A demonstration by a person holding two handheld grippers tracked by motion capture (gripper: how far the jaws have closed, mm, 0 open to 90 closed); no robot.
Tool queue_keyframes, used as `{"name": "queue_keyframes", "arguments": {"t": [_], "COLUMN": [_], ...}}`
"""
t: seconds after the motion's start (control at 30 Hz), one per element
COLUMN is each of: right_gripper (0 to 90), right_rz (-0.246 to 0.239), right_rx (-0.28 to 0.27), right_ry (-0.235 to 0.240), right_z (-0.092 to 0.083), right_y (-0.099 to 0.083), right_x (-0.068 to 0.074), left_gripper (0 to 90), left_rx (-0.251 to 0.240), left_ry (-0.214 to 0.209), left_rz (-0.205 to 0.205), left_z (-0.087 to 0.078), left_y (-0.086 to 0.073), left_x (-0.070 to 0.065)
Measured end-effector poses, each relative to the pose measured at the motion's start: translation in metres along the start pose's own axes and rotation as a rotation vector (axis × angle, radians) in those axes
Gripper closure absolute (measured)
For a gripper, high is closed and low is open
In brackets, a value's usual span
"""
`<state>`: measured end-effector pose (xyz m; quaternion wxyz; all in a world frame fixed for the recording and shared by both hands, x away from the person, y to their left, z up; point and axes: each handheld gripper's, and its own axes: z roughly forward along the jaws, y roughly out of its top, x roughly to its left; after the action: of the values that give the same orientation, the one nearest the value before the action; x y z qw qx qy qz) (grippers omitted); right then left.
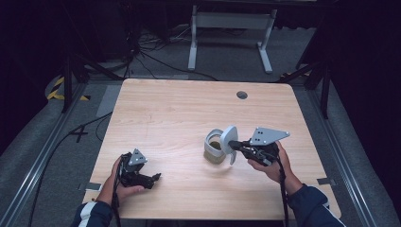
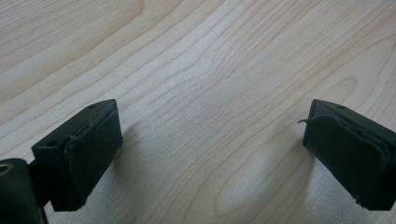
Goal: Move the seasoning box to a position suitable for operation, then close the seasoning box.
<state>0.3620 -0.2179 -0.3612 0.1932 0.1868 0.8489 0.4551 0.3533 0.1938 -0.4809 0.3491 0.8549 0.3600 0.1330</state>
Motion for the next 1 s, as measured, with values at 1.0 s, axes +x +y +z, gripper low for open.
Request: {"name": "queue_keyframes", "arguments": {"t": [1.0], "right_gripper": [90.0], "right_rz": [-0.018], "right_rx": [0.033], "right_ry": [-0.036], "right_z": [-0.033], "right_y": [-0.008], "right_x": [-0.003], "left_gripper": [5.3], "left_rx": [-0.010], "left_ry": [0.003], "left_rz": [-0.006], "left_z": [0.001], "left_y": [0.000], "left_x": [0.000]}}
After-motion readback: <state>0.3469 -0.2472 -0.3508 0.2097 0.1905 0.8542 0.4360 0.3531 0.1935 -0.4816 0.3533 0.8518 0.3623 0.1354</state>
